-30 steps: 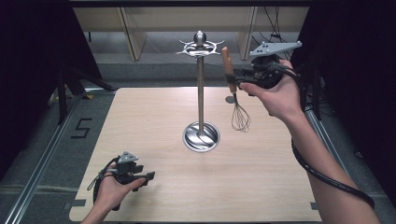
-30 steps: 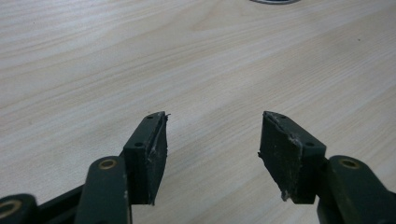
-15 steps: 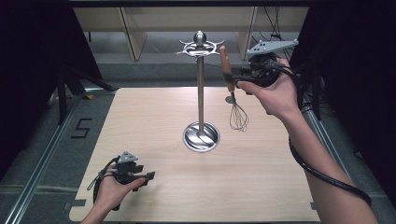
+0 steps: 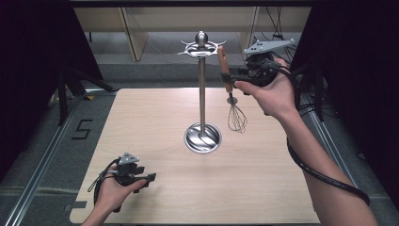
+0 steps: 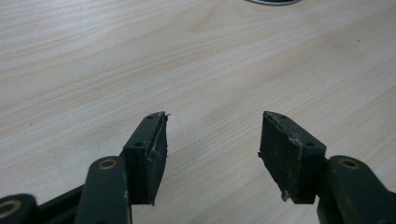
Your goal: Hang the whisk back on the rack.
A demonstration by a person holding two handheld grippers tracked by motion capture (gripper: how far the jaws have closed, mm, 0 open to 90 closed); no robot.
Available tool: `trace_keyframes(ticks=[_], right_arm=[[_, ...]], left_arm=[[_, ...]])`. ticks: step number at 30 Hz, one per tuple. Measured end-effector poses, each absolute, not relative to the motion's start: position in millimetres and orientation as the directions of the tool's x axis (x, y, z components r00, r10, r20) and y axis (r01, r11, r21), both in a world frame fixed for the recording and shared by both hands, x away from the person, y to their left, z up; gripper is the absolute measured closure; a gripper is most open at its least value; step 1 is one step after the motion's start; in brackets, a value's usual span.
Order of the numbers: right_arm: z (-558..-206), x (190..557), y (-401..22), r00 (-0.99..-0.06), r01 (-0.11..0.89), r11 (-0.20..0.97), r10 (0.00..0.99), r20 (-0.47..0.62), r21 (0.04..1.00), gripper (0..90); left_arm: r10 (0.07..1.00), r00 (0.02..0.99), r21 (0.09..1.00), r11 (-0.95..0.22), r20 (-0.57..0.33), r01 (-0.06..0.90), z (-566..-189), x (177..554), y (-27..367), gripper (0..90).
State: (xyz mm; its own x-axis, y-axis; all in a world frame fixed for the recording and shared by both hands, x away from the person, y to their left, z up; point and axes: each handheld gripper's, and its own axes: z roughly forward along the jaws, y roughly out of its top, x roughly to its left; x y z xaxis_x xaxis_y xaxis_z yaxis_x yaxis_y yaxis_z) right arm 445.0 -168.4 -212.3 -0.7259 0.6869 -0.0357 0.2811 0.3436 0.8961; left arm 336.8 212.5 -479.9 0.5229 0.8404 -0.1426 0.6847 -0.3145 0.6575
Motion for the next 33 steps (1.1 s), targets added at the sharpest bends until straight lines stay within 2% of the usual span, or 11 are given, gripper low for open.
trace_keyframes(ticks=[10, 15, 24, 33], right_arm=[[-217.2, 446.7, -160.9, -0.703, 0.310, 0.309, 0.711, -0.002, 0.899, 68.7], [-221.9, 447.5, -159.7, -0.705, 0.318, 0.328, 0.709, -0.010, 0.889, 68.5], [-226.0, 447.9, -157.0, -0.709, 0.276, 0.351, 0.703, -0.057, 0.895, 67.5], [-226.1, 441.7, -165.5, -0.707, 0.232, 0.359, 0.701, -0.097, 0.904, 52.8]], left_arm=[[0.838, 0.525, 0.660, -0.311, -0.150, 0.684, -480.0, 336.9, 212.8, 40.6], [0.839, 0.525, 0.659, -0.314, -0.144, 0.683, -479.8, 337.0, 212.8, 40.6], [0.835, 0.530, 0.660, -0.315, -0.149, 0.682, -479.6, 337.2, 213.5, 40.6], [0.835, 0.530, 0.659, -0.316, -0.149, 0.683, -479.2, 337.2, 213.6, 40.6]])
